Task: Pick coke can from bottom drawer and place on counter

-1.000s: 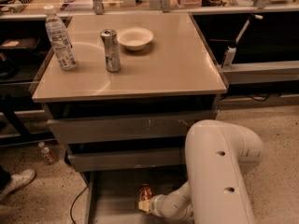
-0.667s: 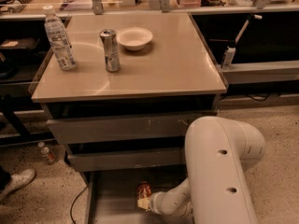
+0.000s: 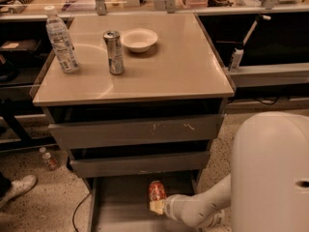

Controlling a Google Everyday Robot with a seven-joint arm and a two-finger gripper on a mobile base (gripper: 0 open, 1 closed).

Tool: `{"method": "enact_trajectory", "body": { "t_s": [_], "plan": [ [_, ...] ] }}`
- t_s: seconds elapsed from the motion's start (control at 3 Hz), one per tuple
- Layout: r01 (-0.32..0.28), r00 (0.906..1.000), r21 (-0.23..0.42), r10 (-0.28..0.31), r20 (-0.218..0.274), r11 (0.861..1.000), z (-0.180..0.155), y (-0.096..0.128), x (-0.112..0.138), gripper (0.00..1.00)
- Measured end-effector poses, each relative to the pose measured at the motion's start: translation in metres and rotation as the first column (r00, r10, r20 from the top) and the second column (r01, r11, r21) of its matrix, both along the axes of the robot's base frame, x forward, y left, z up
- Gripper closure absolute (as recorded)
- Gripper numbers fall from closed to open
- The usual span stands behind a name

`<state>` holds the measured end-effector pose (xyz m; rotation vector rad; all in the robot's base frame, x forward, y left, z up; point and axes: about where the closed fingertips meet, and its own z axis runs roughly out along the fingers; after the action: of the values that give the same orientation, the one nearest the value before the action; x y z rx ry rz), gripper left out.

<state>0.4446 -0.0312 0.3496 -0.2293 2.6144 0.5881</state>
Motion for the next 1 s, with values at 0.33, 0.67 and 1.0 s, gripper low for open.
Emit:
{"method": "enact_trajectory", "body": {
  "t_s": [0.33, 0.67, 1.0],
  "plan": [
    [0.0, 1.0, -0.002, 0.0, 0.008, 1.0, 0.006, -0.003, 0.0, 1.0],
    [-0.022, 0.9992, -0.026, 0.023, 0.033, 0.999, 0.026, -0.002, -0.009, 1.0],
    [-0.021, 0.9932, -0.101, 0.033, 0.112, 0.995, 0.106, -0.002, -0.04, 1.0]
  ]
}}
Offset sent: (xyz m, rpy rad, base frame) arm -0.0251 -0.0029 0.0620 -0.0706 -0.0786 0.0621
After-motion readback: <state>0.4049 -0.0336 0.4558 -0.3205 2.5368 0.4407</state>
